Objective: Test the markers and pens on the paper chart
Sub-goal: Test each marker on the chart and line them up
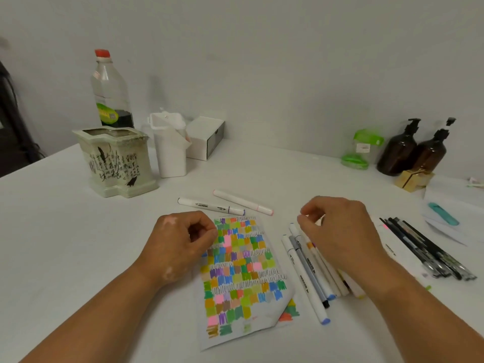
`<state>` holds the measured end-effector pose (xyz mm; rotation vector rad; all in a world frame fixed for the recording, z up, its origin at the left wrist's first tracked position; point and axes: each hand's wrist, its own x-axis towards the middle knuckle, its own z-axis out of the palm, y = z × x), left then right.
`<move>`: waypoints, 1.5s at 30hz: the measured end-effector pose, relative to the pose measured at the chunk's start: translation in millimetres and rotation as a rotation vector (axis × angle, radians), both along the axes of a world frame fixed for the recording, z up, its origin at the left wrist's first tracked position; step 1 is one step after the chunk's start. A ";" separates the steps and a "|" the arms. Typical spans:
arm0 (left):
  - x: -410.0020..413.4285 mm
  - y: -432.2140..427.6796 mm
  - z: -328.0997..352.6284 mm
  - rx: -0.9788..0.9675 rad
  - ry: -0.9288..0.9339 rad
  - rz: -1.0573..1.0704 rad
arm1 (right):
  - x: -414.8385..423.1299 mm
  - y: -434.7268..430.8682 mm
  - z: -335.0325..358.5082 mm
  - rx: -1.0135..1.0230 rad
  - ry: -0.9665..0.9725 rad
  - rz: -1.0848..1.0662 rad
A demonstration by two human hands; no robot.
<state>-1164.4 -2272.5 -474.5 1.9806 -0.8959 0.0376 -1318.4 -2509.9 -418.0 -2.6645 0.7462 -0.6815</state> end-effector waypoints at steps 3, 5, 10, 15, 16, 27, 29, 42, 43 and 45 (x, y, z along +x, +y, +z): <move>-0.5 0.2 0.5 0.007 0.016 -0.010 | 46.8 -0.9 6.5 -0.045 0.114 0.140; -1.5 0.1 1.1 0.013 0.021 -0.023 | 75.9 -2.9 4.1 -0.079 0.226 0.212; -0.6 1.0 1.8 0.036 0.046 -0.039 | 121.2 -1.2 -12.3 -0.093 0.396 0.292; 2.2 1.9 1.4 0.051 0.045 -0.051 | 129.5 -2.3 -16.6 -0.160 0.422 0.215; 2.7 2.0 1.4 0.050 0.043 -0.054 | 126.3 -4.1 -13.5 -0.150 0.403 0.201; -5.9 4.4 7.2 -0.052 0.036 -0.143 | 24.1 39.2 12.9 1.015 -0.067 0.316; -10.2 4.3 8.4 -0.060 0.053 -0.212 | 11.1 46.9 5.8 1.084 -0.120 0.320; -25.8 -6.5 12.6 0.053 -0.060 -0.423 | 1.5 77.7 -15.6 0.925 -0.240 0.461; -27.4 -8.2 12.3 0.061 -0.072 -0.419 | 1.8 78.0 -16.7 0.893 -0.251 0.443; -30.6 -10.3 11.1 0.085 -0.081 -0.420 | 1.1 78.6 -17.7 0.874 -0.263 0.413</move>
